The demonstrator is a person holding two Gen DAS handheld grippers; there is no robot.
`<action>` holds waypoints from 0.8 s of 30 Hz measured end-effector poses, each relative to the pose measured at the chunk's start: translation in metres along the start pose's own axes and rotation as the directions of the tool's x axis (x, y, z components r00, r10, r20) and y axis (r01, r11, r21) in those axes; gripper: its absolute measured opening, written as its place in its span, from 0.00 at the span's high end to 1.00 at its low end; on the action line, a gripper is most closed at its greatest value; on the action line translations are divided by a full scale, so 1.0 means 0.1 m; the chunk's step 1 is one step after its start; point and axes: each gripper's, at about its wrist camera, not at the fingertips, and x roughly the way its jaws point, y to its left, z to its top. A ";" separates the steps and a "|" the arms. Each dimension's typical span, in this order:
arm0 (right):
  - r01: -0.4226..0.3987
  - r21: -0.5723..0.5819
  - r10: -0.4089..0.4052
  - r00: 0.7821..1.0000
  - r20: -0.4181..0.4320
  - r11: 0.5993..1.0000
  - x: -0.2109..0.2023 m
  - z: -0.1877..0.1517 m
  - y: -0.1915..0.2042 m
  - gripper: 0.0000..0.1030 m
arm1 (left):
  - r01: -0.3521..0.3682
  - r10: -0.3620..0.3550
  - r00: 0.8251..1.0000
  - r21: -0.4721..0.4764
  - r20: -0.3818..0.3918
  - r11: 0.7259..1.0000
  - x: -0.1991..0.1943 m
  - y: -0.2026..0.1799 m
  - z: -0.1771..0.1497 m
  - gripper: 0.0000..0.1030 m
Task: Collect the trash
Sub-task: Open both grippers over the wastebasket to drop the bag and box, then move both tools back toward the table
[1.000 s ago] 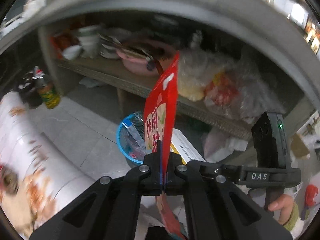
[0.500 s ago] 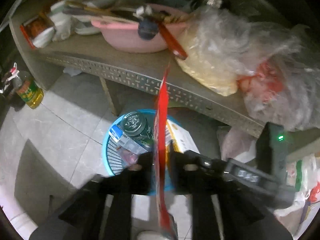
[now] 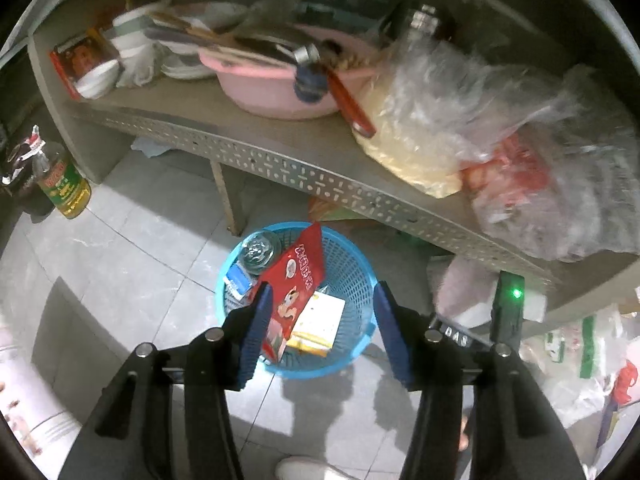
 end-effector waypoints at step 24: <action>-0.160 -0.473 0.042 0.968 -0.249 0.866 -0.81 -0.98 1.58 0.25 | -0.173 0.444 0.861 -0.679 0.248 0.714 -3.61 1.66 -2.94 0.32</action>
